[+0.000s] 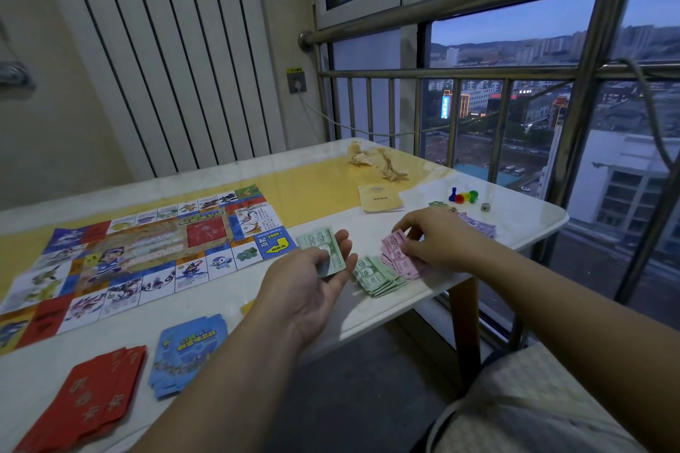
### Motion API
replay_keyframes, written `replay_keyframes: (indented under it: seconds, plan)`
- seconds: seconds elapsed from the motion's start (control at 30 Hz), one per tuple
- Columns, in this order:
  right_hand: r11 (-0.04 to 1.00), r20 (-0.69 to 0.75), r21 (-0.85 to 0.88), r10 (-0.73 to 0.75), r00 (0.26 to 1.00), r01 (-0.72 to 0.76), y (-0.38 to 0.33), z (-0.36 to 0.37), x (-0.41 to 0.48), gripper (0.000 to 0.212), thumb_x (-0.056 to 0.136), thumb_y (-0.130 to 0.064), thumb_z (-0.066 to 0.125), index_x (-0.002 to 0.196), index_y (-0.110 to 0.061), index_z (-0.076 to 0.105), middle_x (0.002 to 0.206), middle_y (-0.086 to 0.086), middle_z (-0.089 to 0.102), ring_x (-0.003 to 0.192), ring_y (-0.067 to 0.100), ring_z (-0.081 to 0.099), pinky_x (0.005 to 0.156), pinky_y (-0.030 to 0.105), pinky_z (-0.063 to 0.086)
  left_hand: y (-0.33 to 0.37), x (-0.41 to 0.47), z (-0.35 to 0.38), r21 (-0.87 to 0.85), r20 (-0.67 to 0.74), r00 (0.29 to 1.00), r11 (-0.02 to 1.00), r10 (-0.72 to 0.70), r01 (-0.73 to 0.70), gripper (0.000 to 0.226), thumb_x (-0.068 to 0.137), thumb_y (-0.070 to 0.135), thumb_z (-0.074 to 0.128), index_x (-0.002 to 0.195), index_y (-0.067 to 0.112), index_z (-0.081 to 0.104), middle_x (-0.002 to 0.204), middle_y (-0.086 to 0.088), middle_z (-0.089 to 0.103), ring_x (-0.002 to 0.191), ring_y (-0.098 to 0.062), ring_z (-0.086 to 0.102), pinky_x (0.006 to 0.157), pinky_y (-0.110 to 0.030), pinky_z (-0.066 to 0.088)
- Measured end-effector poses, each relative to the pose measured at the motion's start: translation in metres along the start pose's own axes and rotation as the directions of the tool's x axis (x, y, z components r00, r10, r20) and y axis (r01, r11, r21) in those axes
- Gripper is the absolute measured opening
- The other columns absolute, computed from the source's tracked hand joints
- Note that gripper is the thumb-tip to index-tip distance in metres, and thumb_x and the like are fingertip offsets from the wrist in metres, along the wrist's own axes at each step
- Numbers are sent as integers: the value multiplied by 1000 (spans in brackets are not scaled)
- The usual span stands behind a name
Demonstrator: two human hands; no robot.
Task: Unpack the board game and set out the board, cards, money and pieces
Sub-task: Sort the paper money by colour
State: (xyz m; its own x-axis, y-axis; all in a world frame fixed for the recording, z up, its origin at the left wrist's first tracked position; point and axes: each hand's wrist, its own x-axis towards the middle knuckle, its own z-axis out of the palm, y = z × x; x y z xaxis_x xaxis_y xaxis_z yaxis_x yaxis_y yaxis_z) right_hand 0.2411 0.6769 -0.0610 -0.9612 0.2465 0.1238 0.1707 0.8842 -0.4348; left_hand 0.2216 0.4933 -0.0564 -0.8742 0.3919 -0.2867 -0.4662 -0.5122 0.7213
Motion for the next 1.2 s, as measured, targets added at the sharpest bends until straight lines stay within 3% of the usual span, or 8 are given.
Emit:
replay_keyframes:
  seconds: [0.13,0.23,0.33,0.47,0.63,0.93,1.07,1.2]
  plan:
    - [988,-3,-156,-2,1000,2,3,11,0,39,91,-26,59,130,-23,56,120,0,63,106,15,56,94,34,48,-2,2,-2,34,12,1000,999,15,-15,25,95,-9,34,112,-9,52,89,-17,67,81,-21,65,62,-30,59]
    - [975,-89,-220,-21,996,1,3,12,-2,42,90,-30,60,131,-26,53,118,0,58,106,17,52,91,34,46,-4,2,-5,86,23,999,996,23,-25,22,94,-8,40,108,-5,57,87,-14,69,81,-18,66,60,-26,59]
    - [996,-224,20,-85,971,92,-10,6,-11,33,91,-33,58,123,-25,58,107,-6,60,85,5,51,73,21,41,-8,2,-6,153,37,999,988,32,-37,18,93,-6,44,96,1,61,79,-10,71,73,-16,68,57,-22,58]
    - [887,-126,431,-121,985,164,-39,6,-24,23,85,-39,65,94,-18,67,81,-7,65,68,2,58,60,20,47,-13,-2,-3,227,106,993,971,47,-70,19,92,-3,49,95,7,64,71,-5,70,61,-11,66,52,-18,54]
    - [852,-109,506,-90,990,134,-43,9,-22,15,84,-27,70,83,-11,68,64,-5,61,55,1,53,57,20,44,-9,-6,-5,202,109,988,971,106,-126,22,95,-2,41,88,3,61,78,-12,70,75,-20,67,62,-27,58]
    - [710,34,704,-55,998,15,-50,12,-27,12,87,-19,66,82,-9,69,69,9,65,55,5,53,51,16,42,-6,-5,-12,347,150,967,905,204,-245,14,89,1,56,90,7,69,79,-12,73,66,-16,70,58,-24,57]
    - [707,2,707,-32,999,21,-49,13,-26,11,88,-16,65,81,-8,68,55,-3,57,39,-3,44,40,10,33,-4,-6,-11,298,135,969,925,206,-238,22,96,3,46,85,7,65,66,-5,71,56,-10,67,49,-19,53]
    - [669,-2,743,-35,999,25,-51,19,-25,12,87,-16,66,84,-5,70,67,9,62,56,11,49,54,21,39,-4,-3,-15,320,128,965,911,230,-260,18,95,4,49,87,8,65,67,-4,72,58,-10,68,50,-19,53]
